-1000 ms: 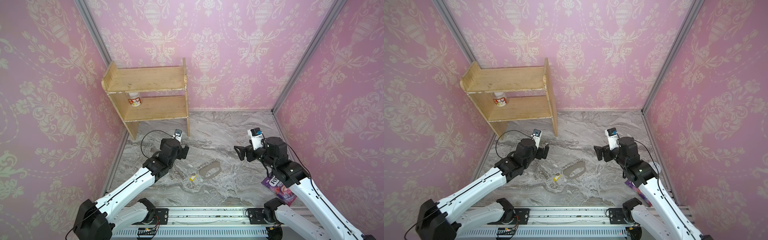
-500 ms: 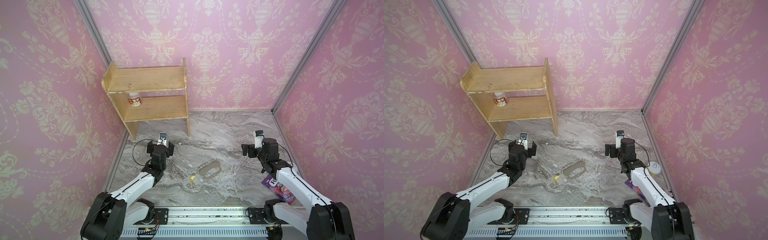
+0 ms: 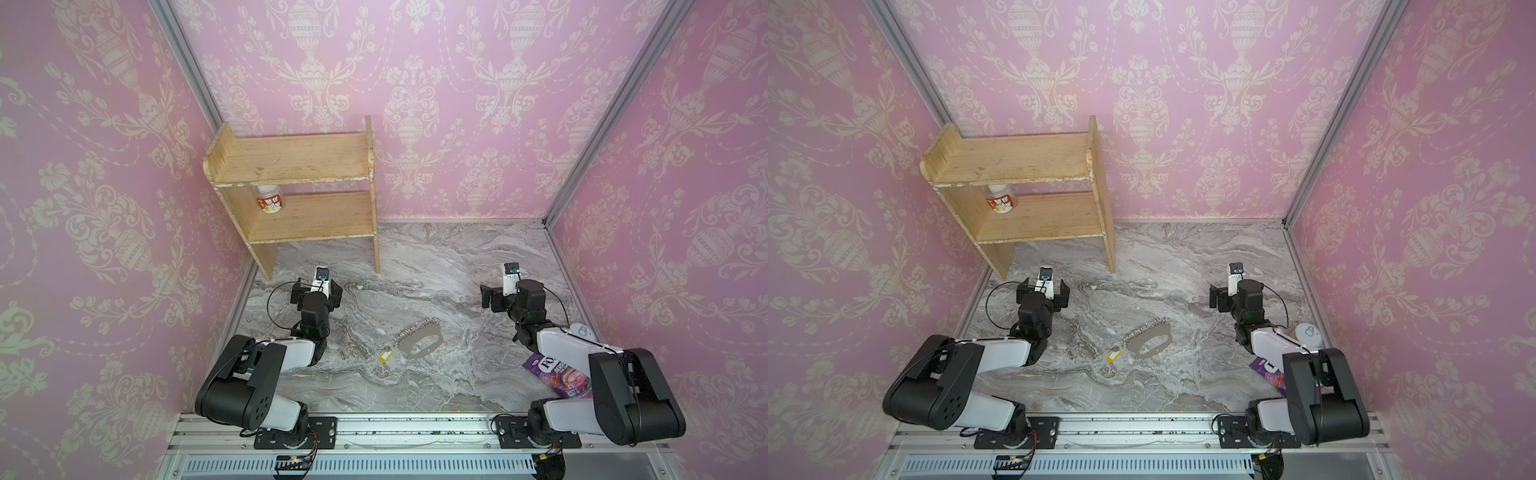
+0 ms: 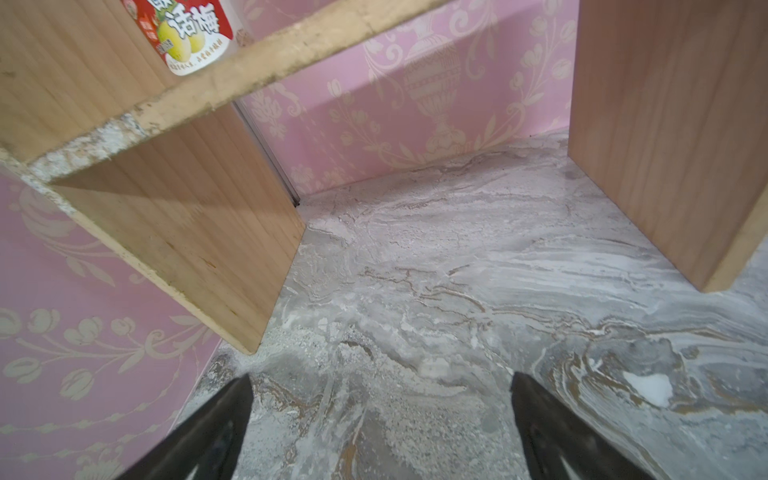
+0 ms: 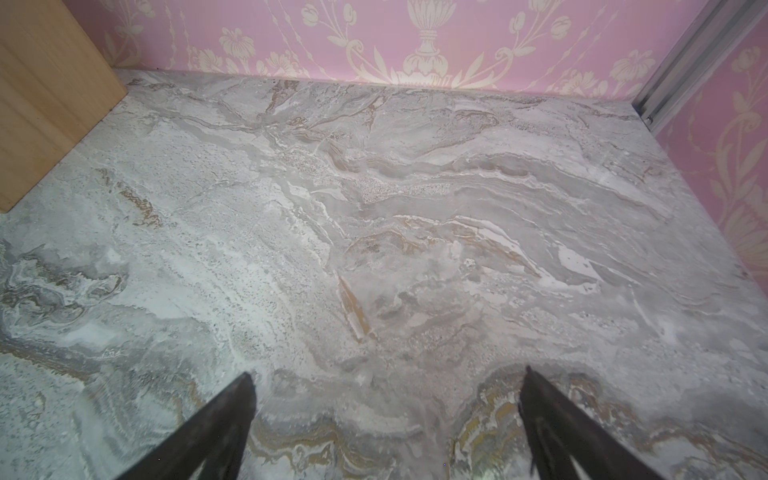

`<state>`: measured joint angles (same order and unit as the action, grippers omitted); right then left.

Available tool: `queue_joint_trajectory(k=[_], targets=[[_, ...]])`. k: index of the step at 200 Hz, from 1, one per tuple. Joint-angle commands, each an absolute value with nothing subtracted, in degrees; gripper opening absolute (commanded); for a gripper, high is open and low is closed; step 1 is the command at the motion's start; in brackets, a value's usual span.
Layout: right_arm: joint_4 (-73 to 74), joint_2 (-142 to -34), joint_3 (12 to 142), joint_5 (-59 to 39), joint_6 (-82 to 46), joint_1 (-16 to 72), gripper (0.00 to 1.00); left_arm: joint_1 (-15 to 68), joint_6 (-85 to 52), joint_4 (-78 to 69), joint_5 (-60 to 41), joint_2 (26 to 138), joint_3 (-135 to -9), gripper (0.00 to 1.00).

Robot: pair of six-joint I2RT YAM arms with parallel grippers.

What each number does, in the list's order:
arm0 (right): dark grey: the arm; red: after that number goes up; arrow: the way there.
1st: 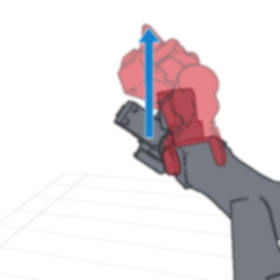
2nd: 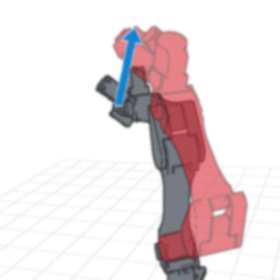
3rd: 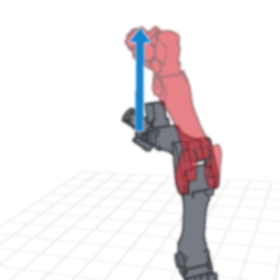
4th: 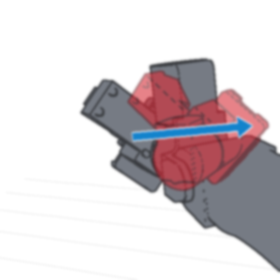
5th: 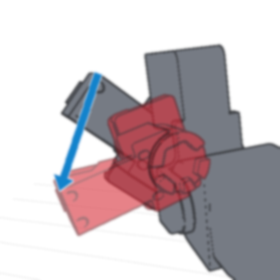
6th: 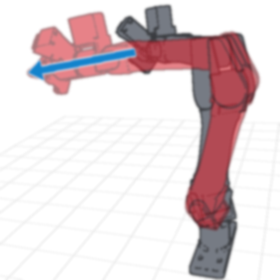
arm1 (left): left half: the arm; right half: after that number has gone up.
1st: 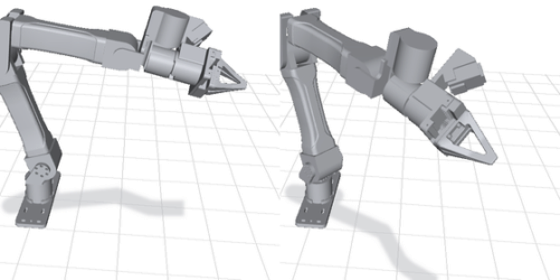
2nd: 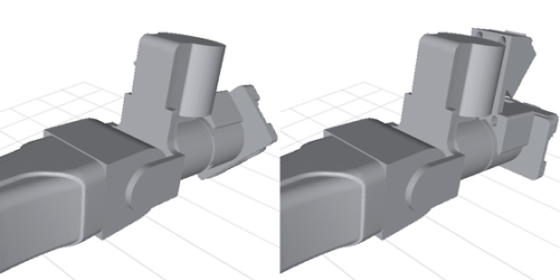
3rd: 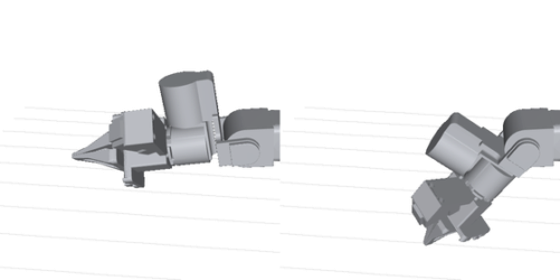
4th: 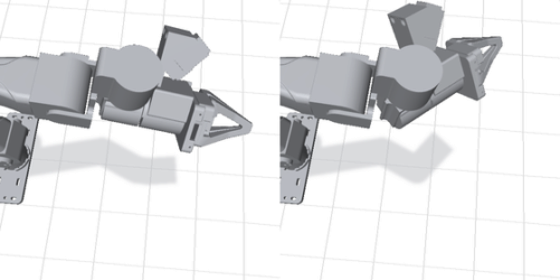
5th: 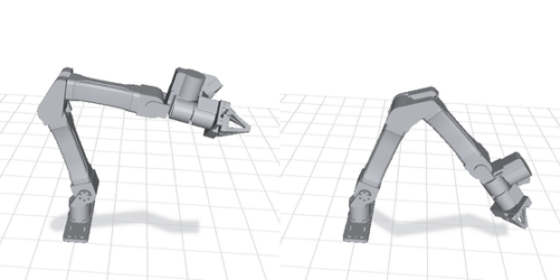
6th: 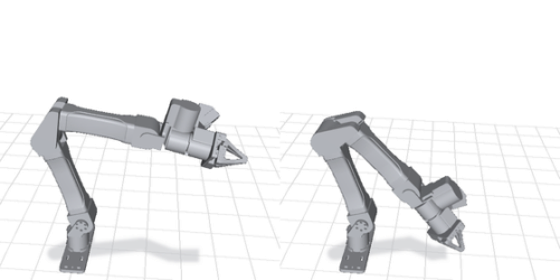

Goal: Put the keys on the keyring

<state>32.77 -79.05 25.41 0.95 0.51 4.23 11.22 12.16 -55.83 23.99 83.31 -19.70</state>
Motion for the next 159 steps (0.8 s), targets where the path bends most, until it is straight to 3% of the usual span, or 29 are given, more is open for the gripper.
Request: queue_joint_trajectory(k=[1,41,86,119,159], targets=[[42.14,-81.43,22.74,1.79,1.68,3.87,1.0,9.28,11.41,-58.66,20.26,82.36,-19.73,0.99],[46.06,-83.47,21.53,1.81,0.79,3.16,1.0,9.24,5.58,-47.12,18.11,75.69,-18.29,0.99],[47.03,-85.35,21.73,1.7,0.62,2.99,1.0,8.38,6.75,-52.8,18.4,82.88,-18.77,0.99],[46.1,-85.54,22.37,2.78,-0.19,2.73,1.0,7.38,6.19,-64.9,19.98,90.55,-16.64,0.99],[45.89,-85.59,22.43,2.72,-0.18,2.7,1.0,4.88,2.69,-61.19,18.59,90.53,-17.99,0.99]])
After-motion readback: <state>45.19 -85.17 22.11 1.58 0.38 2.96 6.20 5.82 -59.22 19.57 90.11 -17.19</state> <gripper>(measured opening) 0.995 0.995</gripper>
